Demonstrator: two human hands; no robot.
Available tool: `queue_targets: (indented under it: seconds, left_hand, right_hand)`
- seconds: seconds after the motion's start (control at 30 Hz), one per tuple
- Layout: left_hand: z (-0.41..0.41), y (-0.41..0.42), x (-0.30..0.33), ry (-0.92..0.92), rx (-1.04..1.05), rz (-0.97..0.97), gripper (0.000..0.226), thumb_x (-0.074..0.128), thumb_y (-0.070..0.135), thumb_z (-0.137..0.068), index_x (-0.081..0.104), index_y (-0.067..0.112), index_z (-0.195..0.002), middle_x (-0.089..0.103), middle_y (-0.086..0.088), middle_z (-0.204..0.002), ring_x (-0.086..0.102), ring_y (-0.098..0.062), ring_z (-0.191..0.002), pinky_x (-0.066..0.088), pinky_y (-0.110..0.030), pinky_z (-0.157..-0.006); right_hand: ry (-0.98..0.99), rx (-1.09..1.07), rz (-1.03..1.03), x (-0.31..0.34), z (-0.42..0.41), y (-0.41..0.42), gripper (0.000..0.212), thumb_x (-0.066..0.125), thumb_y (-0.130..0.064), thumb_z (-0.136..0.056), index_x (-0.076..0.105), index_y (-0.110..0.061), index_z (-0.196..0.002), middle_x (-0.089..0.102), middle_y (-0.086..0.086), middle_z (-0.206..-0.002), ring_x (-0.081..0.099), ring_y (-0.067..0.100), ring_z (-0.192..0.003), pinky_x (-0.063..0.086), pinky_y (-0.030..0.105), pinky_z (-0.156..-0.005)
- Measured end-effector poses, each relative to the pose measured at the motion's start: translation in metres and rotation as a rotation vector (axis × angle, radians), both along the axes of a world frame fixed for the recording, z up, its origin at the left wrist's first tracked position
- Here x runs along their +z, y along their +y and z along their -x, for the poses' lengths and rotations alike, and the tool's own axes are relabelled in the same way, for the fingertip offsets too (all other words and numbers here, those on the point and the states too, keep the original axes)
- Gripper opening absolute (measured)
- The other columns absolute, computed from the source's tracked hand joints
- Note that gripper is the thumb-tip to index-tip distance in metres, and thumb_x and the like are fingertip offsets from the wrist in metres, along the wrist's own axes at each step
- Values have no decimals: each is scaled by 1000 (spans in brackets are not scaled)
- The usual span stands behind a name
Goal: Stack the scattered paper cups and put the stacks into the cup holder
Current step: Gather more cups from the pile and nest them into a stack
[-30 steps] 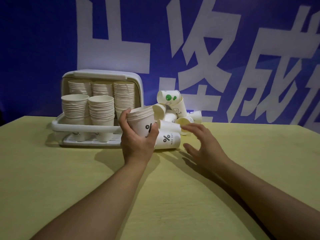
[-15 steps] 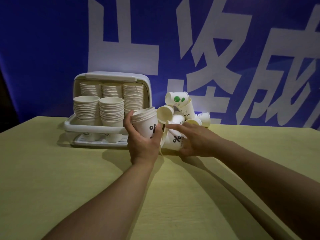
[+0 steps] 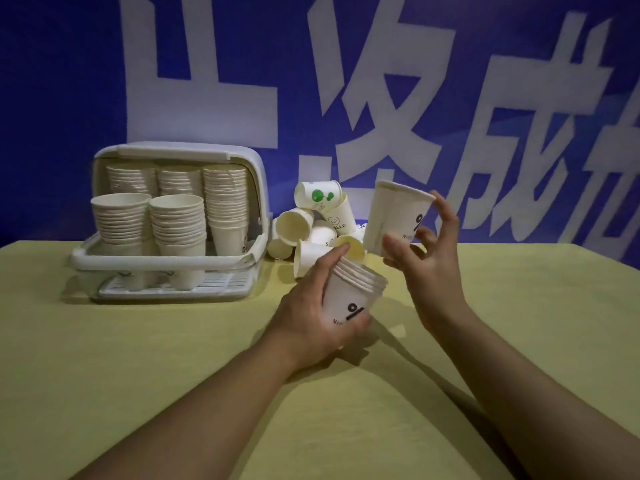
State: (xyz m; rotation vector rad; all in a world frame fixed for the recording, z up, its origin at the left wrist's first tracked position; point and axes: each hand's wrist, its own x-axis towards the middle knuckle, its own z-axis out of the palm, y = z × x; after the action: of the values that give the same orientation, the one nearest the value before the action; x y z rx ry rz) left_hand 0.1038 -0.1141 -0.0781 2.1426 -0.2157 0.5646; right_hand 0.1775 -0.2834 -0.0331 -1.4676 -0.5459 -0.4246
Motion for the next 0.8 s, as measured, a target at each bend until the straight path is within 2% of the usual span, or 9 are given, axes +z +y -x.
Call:
queue_targets:
  seconds: [0.07, 0.13, 0.2, 0.27, 0.33, 0.4, 0.53, 0.63, 0.8]
  left_hand:
    - [0, -3, 0, -9, 20, -9, 101, 81, 51, -75, 4, 76, -136, 50, 11, -142, 60, -16, -111, 54, -44, -93]
    - [0, -4, 0, -44, 77, 17, 107, 81, 47, -77, -5, 77, -133, 47, 7, -147, 60, -17, -111, 55, -45, -91]
    - [-1, 2, -1, -110, 144, 110, 110, 82, 40, -79, -6, 75, -134, 41, 5, -152, 59, -20, -115, 55, -47, -92]
    - [-1, 9, -2, -149, 180, 120, 111, 83, 36, -78, -3, 75, -135, 42, 13, -149, 58, -15, -116, 53, -39, -92]
    - [-1, 14, -2, -143, 201, 104, 105, 83, 37, -77, 4, 78, -132, 45, 19, -139, 59, -12, -110, 54, -35, -87]
    - [-5, 17, -2, -154, 259, 146, 96, 84, 37, -76, 16, 68, -136, 50, 14, -131, 62, -12, -100, 57, -34, -79]
    - [-17, 27, -1, -237, 436, 372, 89, 85, 34, -75, 24, 53, -138, 55, 3, -128, 63, -19, -97, 56, -31, -71]
    - [-21, 35, -2, -294, 507, 501, 86, 85, 32, -74, 26, 54, -133, 61, 1, -124, 66, -22, -98, 56, -35, -79]
    - [-25, 39, -4, -301, 526, 528, 87, 83, 35, -76, 22, 53, -135, 58, 1, -127, 66, -18, -96, 54, -24, -69]
  right_hand:
    - [13, 102, 76, -8, 4, 6, 71, 75, -31, -84, 30, -53, -134, 52, -10, -119, 63, 9, -100, 59, 28, -75]
    - [42, 169, 151, -18, 4, 13, 51, 67, -43, -88, 42, -46, -133, 56, -9, -124, 63, 10, -106, 59, 34, -82]
    - [62, 172, 218, -24, 3, 19, 36, 53, -52, -94, 55, -46, -129, 57, -17, -130, 58, 7, -116, 56, 33, -88]
    - [52, 164, 262, -26, 1, 20, 30, 47, -48, -99, 61, -46, -126, 56, -23, -131, 53, 4, -122, 52, 34, -94]
    - [29, 158, 326, -29, -1, 19, 31, 48, -40, -101, 61, -42, -129, 53, -20, -135, 50, 5, -124, 48, 36, -100]
    - [-18, 123, 415, -33, -5, 19, 34, 53, -36, -99, 57, -41, -133, 50, -17, -138, 48, 7, -126, 48, 34, -100]
    - [-209, -70, 751, -31, -32, 30, 57, 69, -28, -91, 46, -41, -141, 46, -13, -143, 42, 12, -129, 44, 39, -105]
    - [-333, -143, 1092, -21, -60, 43, 68, 73, -31, -88, 39, -41, -145, 43, -8, -150, 40, 19, -135, 39, 47, -110]
    - [-467, -70, 1381, -15, -90, 72, 77, 74, -45, -83, 32, -43, -147, 43, -7, -150, 45, 23, -134, 41, 54, -108]
